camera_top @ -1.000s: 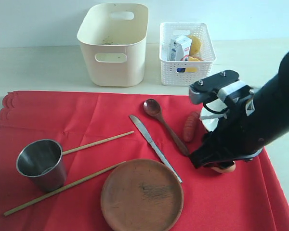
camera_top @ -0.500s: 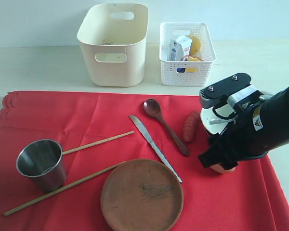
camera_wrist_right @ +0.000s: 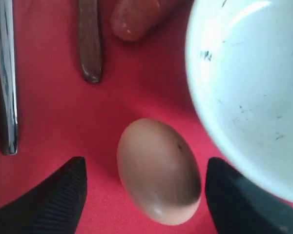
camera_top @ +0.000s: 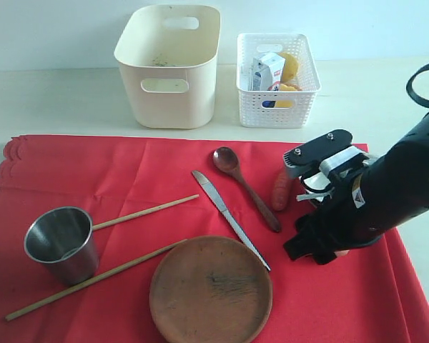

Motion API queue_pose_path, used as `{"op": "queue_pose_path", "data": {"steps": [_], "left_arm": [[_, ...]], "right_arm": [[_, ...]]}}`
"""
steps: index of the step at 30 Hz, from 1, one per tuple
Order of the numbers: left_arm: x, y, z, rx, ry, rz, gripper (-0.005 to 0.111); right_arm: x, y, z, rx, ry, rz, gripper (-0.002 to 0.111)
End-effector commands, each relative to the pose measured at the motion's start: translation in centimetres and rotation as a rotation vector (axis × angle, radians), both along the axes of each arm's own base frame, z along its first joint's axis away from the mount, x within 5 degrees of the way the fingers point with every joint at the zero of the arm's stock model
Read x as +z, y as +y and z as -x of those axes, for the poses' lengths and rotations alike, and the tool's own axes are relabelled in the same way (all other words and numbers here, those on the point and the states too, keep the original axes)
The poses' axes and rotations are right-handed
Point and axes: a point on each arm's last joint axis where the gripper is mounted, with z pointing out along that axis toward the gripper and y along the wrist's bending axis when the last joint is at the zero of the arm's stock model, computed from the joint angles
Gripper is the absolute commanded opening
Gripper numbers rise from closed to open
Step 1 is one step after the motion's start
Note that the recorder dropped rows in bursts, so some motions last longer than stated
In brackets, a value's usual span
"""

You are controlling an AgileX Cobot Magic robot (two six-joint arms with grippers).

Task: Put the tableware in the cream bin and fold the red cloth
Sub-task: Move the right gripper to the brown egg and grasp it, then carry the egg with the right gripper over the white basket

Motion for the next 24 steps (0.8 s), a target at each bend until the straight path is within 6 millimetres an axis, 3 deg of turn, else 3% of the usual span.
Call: {"op": "queue_pose_path", "data": {"steps": [1, 7, 13, 17, 20, 24], "left_arm": [[0.0, 0.0, 0.0, -0.008, -0.01, 0.001, 0.0], [0.0, 0.0, 0.0, -0.008, -0.01, 0.001, 0.0], [0.0, 0.0, 0.0, -0.008, -0.01, 0.001, 0.0], [0.0, 0.0, 0.0, -0.008, -0.01, 0.001, 0.0], [0.0, 0.0, 0.0, -0.008, -0.01, 0.001, 0.0], [0.0, 0.0, 0.0, -0.008, -0.01, 0.001, 0.0]], "right_arm": [[-1.1, 0.2, -0.2, 0.004, 0.012, 0.006, 0.061], [-2.0, 0.1, 0.0, -0.009, 0.06, 0.03, 0.032], [-0.8, 0.1, 0.1, -0.032, 0.038, -0.009, 0.01], [1.0, 0.1, 0.4, -0.058, 0.0, -0.064, 0.0], [3.1, 0.1, 0.9, -0.054, -0.043, -0.139, 0.0], [7.2, 0.3, 1.2, -0.039, -0.2, -0.278, 0.0]]}}
